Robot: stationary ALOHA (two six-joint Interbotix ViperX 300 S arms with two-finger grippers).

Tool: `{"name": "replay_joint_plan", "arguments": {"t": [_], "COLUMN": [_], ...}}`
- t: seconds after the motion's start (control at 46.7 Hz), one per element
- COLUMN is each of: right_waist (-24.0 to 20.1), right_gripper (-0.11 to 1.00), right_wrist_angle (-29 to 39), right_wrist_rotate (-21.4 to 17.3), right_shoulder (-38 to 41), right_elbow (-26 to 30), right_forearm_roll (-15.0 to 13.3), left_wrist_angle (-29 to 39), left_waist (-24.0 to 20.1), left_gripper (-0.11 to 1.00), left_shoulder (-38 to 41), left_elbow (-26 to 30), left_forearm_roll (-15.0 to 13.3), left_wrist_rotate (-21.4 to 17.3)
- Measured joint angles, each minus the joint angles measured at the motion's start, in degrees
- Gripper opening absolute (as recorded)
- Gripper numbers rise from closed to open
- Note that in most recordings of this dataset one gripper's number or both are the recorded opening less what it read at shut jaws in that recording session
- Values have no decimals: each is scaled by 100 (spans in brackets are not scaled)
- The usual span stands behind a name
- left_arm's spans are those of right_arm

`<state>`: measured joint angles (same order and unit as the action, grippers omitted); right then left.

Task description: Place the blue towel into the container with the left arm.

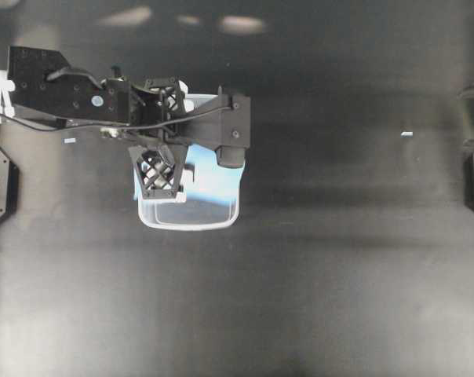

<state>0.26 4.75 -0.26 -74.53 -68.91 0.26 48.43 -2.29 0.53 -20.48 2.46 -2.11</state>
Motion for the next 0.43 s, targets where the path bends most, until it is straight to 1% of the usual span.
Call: {"name": "replay_joint_plan", "arguments": {"t": [0.064,0.107,0.279,0.343,0.429], "right_waist": [0,0,-9,0,0], "right_gripper": [70,70,70,70,70], "right_wrist_angle": [0,0,-9,0,0], "right_wrist_rotate": [-9,-9,-9,-9,0], "right_shoulder": [0,0,0,0,0], "right_elbow": [0,0,0,0,0], "right_forearm_roll": [9,9,9,9,9], "left_wrist_angle": [-53,-70,-53,-53,-105], "left_waist": [0,0,-18,-9,0], "left_gripper": [89,91,89,89,89], "left_shoulder": [0,0,-105,-272,-721], "left_elbow": [-18,-18,9,44,62], "left_forearm_roll": [0,0,0,0,0], "left_wrist_rotate": [18,18,35,35,44]}}
